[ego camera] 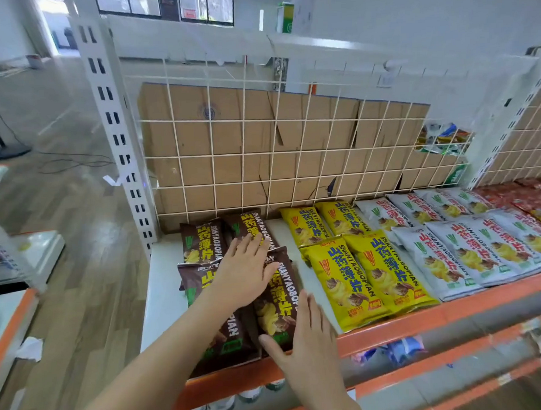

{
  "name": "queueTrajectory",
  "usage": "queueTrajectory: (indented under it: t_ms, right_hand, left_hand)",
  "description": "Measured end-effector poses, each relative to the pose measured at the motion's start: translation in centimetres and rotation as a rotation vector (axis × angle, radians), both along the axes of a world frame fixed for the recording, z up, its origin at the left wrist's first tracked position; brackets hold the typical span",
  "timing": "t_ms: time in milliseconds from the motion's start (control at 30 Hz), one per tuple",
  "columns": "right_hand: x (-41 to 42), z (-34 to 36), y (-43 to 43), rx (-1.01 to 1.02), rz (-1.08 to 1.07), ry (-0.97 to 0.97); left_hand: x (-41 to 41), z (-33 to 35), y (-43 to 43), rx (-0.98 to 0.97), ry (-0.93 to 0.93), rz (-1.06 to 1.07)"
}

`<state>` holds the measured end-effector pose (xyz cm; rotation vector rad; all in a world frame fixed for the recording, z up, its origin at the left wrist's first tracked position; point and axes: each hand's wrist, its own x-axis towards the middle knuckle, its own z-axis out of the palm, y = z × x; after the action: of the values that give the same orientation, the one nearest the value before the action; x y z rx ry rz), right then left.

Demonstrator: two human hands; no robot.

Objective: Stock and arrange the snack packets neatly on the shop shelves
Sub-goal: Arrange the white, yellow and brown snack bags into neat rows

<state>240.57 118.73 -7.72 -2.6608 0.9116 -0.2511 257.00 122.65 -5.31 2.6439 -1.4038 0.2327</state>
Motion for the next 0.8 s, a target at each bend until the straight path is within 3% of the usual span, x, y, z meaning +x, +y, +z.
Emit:
queueTrajectory:
  t_ms: [133, 300, 533, 800]
  right_hand:
    - [0.5, 0.9, -1.5, 0.097, 0.149, -0.079]
    - [4.3, 2.5, -4.0, 0.098, 0.378, -0.166]
    - [13.2, 3.8, -4.4, 0.083, 0.719, -0.1]
    - [18.6, 5.2, -2.8, 0.125, 0.803, 0.155]
  left_hand:
    - [0.4, 0.1, 3.1, -0.244, 0.091, 0.135]
    - [-1.4, 0.5, 6.6, -0.286, 0.266, 0.345]
    - [-4.9, -1.9, 7.8, -0.204, 0.279, 0.431]
    - [-5.8, -2.2, 7.1, -0.146, 0.225, 0.429]
